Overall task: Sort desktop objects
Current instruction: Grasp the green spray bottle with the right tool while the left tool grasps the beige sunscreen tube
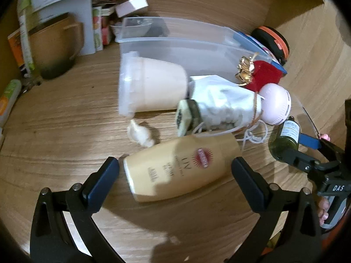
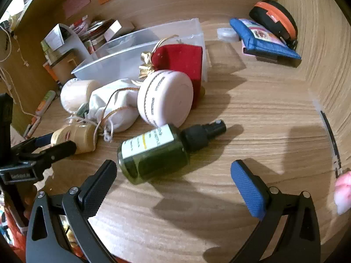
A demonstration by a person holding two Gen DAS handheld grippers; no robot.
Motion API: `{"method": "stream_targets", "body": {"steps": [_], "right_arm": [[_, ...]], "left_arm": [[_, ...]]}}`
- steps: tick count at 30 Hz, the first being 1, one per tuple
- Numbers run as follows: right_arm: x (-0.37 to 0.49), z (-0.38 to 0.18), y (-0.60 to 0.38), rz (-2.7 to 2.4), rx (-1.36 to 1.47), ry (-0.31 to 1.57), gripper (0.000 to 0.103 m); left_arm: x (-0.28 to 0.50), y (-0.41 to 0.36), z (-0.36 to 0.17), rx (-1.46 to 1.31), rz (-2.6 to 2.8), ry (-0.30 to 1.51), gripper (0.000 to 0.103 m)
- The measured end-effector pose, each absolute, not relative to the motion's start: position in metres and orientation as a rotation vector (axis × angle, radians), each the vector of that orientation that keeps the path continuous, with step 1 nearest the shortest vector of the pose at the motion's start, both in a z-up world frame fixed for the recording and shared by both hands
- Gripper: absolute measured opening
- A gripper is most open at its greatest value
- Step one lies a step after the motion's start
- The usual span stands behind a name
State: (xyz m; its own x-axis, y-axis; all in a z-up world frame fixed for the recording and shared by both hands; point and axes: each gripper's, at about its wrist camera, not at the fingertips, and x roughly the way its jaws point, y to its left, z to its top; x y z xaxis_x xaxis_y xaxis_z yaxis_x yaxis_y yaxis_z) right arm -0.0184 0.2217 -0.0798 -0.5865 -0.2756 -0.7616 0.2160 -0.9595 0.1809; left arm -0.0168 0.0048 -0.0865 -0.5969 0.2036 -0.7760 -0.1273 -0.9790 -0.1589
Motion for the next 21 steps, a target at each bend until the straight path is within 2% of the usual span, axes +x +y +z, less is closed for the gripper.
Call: {"method": "stream_targets", "body": {"steps": [9, 14, 19, 21], "right_arm": [[-0.031, -0.081, 0.21, -2.592, 1.246, -0.021, 0.101], [-0.031, -0.081, 0.211, -2.635, 1.217, 0.02, 0.075], [-0.032, -0.08, 0.218, -2.64, 1.193, -0.032, 0.075], [-0.031, -0.079, 0.221, -2.647, 1.181, -0.054, 0.075]], "left_arm": [[-0.019, 0.021, -0.092, -1.272, 2.7, 0.063, 0.101], [-0.015, 0.016, -0.091, -1.262, 2.724, 0.066, 0.092], [-0.013, 0.011, -0.089, -1.27, 2.721, 0.046, 0.087], [-0.011, 0.009, -0.087, -1.268, 2.711, 0.029, 0.078]]}}
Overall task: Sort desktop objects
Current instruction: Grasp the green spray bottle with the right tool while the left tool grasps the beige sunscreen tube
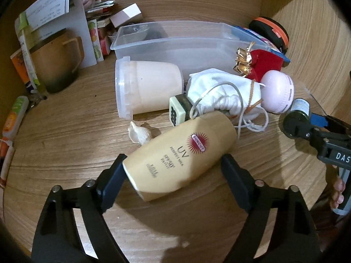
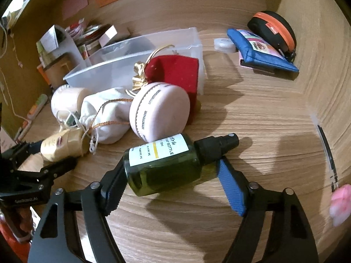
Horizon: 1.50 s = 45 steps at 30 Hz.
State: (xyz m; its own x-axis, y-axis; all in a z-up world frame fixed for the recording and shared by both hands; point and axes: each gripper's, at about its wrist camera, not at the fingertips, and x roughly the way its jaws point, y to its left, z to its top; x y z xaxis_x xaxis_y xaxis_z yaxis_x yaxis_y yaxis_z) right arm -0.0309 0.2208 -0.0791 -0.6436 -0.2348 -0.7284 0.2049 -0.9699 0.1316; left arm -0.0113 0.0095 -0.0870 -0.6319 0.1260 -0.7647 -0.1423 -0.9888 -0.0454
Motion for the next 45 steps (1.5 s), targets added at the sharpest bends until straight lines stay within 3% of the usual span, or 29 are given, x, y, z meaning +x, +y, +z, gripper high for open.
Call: {"method": "stream_targets", "body": {"steps": [3, 5, 10, 15, 29, 35, 45], "right_arm": [[-0.027, -0.075, 0.223, -2.655, 1.153, -0.061, 0.075], [-0.024, -0.07, 0.224, -2.663, 1.131, -0.056, 0.075], [-0.022, -0.064, 0.228, -2.662, 1.107, -0.072, 0.075], [-0.017, -0.062, 0.228, -2.65, 1.085, -0.06, 0.075], [-0.003, -0.069, 0.229, -2.57, 1.096, -0.062, 0.075], [-0.003, -0.07, 0.227, -2.551, 1.086, -0.065, 0.075], [0.002, -0.065, 0.245, -2.581, 1.074, -0.075, 0.075]], "left_arm": [[-0.006, 0.006, -0.077, -1.238, 2.705, 0.007, 0.061], [-0.005, 0.002, -0.071, -1.227, 2.688, -0.015, 0.055], [-0.005, 0.01, -0.07, -1.254, 2.642, 0.015, 0.053], [0.005, 0.035, -0.07, -1.252, 2.53, 0.144, 0.043], [-0.02, 0.085, -0.08, -1.254, 2.352, 0.212, 0.041], [-0.013, 0.104, -0.072, -1.206, 2.367, 0.33, 0.026], [-0.013, 0.12, -0.073, -1.224, 2.284, 0.412, 0.026]]}}
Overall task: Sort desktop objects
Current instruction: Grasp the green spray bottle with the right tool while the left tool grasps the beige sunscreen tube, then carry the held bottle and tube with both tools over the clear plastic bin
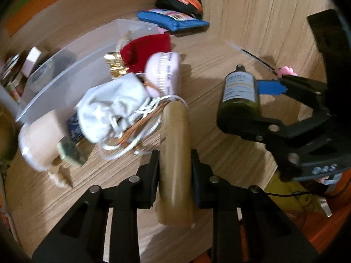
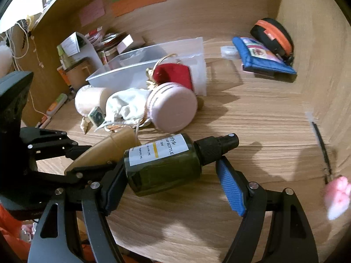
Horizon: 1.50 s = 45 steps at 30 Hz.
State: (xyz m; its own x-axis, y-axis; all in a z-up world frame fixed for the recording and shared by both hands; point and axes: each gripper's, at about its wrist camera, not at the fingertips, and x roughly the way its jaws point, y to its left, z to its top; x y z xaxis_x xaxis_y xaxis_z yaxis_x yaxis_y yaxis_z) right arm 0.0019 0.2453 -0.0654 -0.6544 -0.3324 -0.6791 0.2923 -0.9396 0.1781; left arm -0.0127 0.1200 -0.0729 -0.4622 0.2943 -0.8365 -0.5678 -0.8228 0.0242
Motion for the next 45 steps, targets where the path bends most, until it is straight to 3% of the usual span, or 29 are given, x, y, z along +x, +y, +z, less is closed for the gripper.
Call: {"method": "stream_targets", "body": {"steps": [7, 22, 45], "right_arm": [[0.007, -0.062, 0.262, -2.616, 1.075, -0.089, 0.075], [-0.007, -0.027, 0.246, -2.576, 0.96, -0.07, 0.075], [-0.099, 0.054, 0.176, -2.576, 0.744, 0.188, 0.075]], "left_arm": [[-0.03, 0.139, -0.08, -1.235, 2.31, 0.373, 0.027], [-0.02, 0.074, -0.036, -1.112, 2.444, 0.003, 0.025], [-0.105, -0.014, 0.039, -0.993, 2.633, -0.111, 0.025]]}}
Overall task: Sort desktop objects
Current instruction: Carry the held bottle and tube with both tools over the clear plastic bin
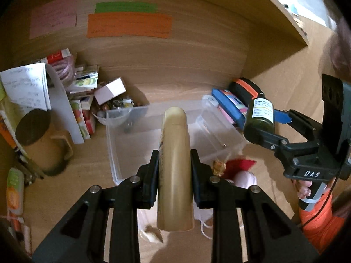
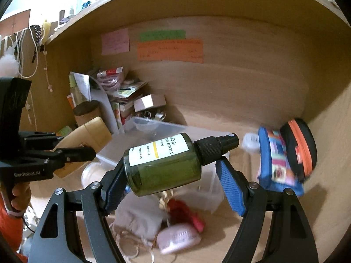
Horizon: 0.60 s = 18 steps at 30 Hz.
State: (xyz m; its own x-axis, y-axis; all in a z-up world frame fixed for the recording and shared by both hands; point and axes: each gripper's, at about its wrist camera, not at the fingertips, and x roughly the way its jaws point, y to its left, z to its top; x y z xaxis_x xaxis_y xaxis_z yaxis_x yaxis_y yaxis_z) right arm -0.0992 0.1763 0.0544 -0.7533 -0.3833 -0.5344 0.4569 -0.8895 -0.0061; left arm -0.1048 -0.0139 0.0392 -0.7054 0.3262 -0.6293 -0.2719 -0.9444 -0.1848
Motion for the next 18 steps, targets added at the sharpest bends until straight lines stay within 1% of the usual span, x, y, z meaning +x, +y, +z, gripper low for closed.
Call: {"method": "stream_targets", "body": {"steps": [6, 18], "right_arm": [[-0.13, 0.051, 0.157, -2.567, 0.775, 0.238, 0.075], [-0.185, 0.02, 0.128, -2.502, 0.947, 0.376, 0.075]], "left_arm": [[-0.14, -0.017, 0.034, -1.036, 2.602, -0.126, 0.025], [-0.193, -0.019, -0.003, -1.171, 2.562, -0.092, 0.025]]}}
